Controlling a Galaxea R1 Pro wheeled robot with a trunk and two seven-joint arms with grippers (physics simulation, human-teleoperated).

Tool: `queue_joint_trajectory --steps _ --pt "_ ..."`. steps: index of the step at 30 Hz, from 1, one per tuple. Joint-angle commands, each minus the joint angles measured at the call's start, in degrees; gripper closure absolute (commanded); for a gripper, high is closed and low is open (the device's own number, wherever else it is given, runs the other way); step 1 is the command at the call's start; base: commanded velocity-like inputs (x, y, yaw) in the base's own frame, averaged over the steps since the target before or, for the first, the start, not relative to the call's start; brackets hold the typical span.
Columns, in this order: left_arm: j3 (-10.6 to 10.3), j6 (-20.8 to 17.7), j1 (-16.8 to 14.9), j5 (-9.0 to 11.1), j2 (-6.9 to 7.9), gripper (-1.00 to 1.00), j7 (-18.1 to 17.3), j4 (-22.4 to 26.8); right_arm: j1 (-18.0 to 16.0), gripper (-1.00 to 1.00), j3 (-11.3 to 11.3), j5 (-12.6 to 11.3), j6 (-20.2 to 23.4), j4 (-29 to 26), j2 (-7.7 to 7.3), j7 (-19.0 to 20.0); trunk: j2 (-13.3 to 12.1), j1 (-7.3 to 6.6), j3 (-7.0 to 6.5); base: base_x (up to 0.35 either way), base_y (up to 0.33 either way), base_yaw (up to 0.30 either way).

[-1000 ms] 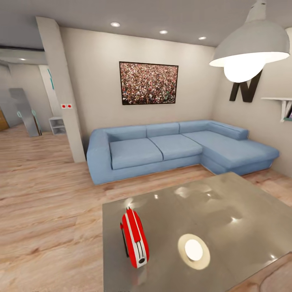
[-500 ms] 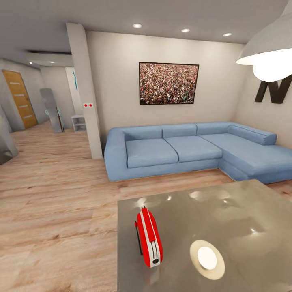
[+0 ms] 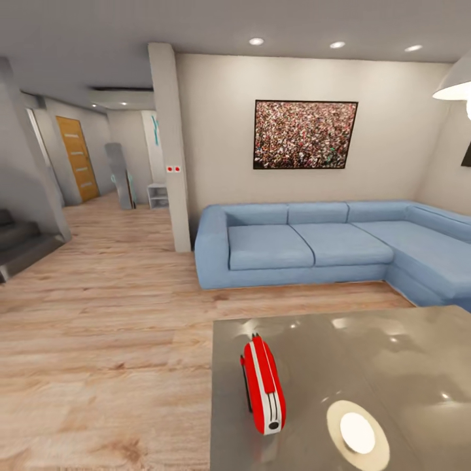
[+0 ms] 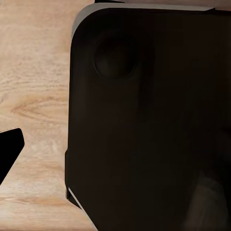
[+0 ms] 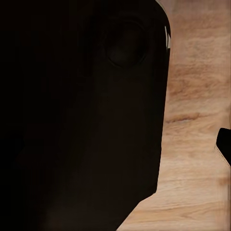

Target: Turn on the radio receiver that's on the table in the living room.

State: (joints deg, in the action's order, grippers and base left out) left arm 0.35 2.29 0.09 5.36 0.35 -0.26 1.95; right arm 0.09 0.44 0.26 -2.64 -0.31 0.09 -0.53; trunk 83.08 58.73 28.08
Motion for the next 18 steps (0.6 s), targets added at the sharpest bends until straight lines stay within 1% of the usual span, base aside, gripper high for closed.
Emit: queue_joint_trajectory --steps 1,6,18 --pt "0.0 0.0 0.0 0.0 0.0 -1.0 0.0 -0.01 0.0 -1.0 0.0 0.0 0.0 0.0 0.0 0.0 0.0 0.0 0.0 0.0 0.0 0.27" --pt "0.0 0.0 0.0 0.0 0.0 -1.0 0.0 0.0 0.0 -1.0 0.0 0.0 0.0 -0.02 0.0 0.0 0.0 0.0 0.0 0.0 0.0 0.238" --pt "0.0 0.0 0.0 0.0 0.0 -1.0 -0.07 -0.02 0.0 -1.0 0.0 0.0 0.0 0.0 0.0 0.02 0.0 0.0 0.0 0.0 0.0 0.016"
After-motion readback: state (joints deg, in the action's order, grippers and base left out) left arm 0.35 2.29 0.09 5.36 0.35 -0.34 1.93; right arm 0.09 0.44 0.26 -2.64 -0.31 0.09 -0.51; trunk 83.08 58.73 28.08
